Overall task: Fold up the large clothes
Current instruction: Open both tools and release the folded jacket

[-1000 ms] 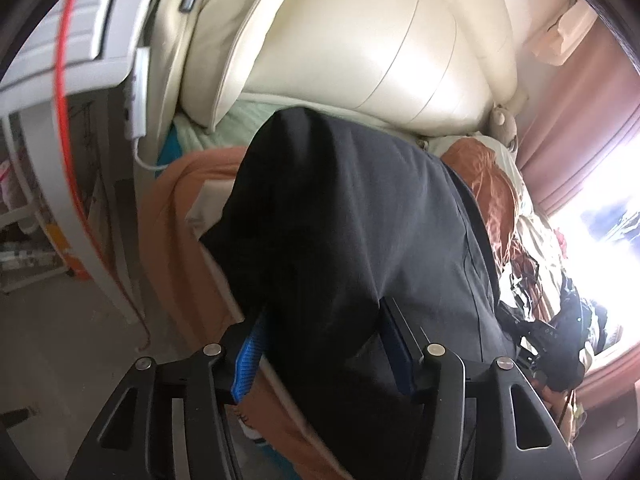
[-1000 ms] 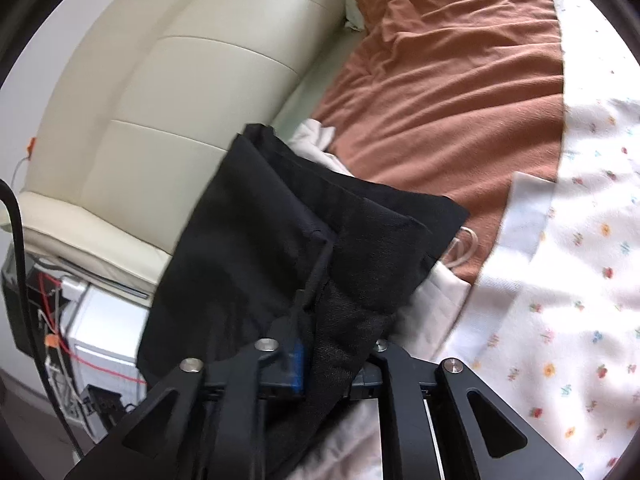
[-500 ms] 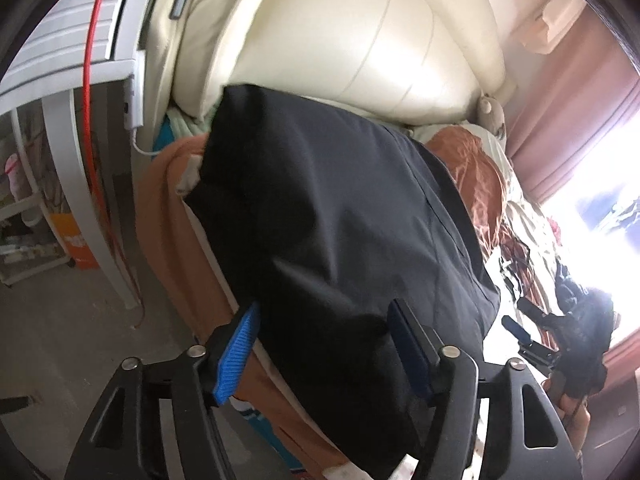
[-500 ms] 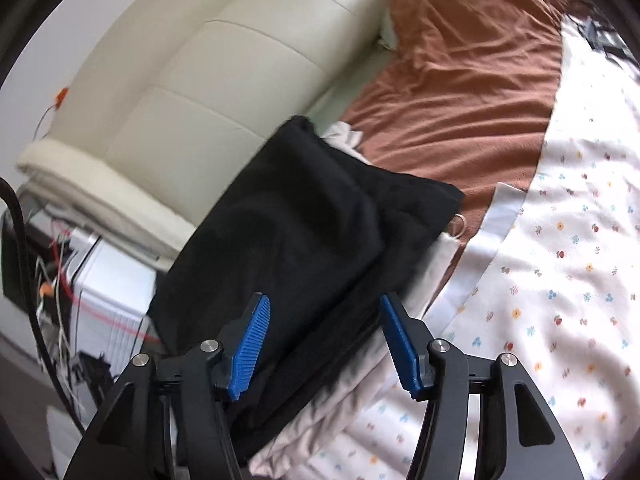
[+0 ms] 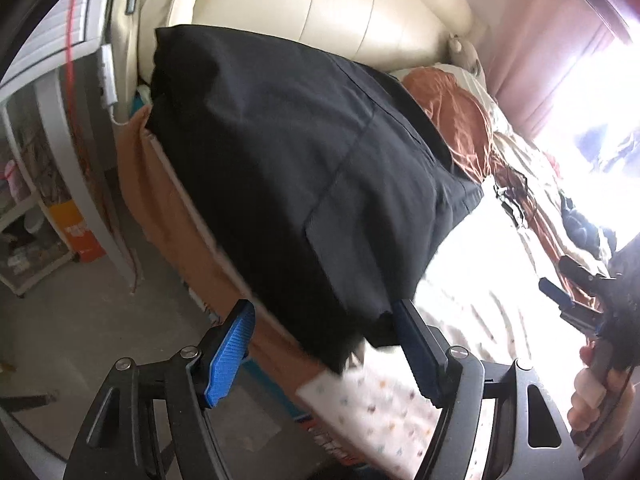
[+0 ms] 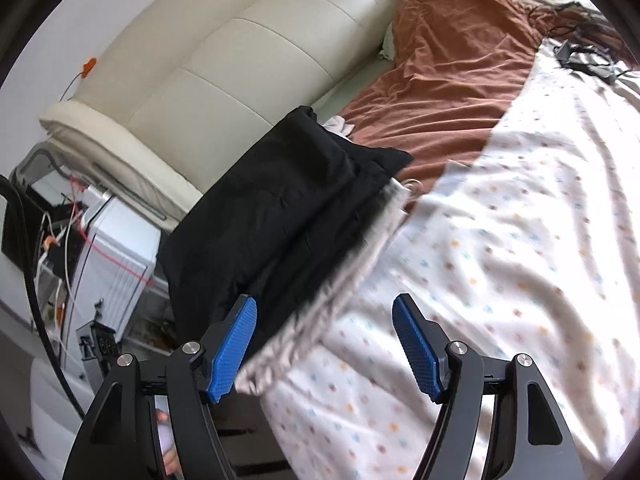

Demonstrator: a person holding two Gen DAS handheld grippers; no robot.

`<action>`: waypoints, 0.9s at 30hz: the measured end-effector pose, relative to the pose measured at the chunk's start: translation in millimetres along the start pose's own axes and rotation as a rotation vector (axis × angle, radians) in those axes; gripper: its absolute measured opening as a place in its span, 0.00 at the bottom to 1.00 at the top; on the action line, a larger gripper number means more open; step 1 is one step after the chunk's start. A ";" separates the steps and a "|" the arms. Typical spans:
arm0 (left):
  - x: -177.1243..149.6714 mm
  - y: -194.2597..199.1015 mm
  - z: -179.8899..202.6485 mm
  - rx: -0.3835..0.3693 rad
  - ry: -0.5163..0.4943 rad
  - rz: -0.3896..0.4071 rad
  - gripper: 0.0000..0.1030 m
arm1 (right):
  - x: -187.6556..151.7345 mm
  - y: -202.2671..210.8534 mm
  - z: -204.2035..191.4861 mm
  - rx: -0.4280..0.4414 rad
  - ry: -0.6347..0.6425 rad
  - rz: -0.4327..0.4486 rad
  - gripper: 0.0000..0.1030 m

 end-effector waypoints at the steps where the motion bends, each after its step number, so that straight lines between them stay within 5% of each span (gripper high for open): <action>1: -5.3 4.9 0.0 -0.006 0.010 0.003 0.71 | -4.6 7.3 1.9 -0.016 0.013 0.001 0.74; 8: -31.3 29.5 27.3 0.000 -0.091 0.037 0.71 | -22.1 50.6 11.6 -0.054 0.036 0.024 0.80; 11: -38.2 42.5 43.5 -0.005 -0.133 0.062 0.71 | -27.9 73.6 17.2 -0.079 0.040 0.046 0.92; 17: -53.0 71.3 78.9 0.003 -0.240 0.137 0.82 | -43.5 124.8 28.3 -0.130 0.058 0.092 1.00; 27: -88.0 125.7 136.6 -0.024 -0.373 0.267 0.96 | -76.6 205.3 36.2 -0.246 0.083 0.177 1.00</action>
Point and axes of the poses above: each gripper's, at about its wrist camera, not at the fingertips, and y roughly against the way its jaws point, z to its right, x to its top, the point moved 7 cm from there along -y, roughly the way its jaws point, and after that the axes turned 13 degrees about y, right-handed, at the moved point
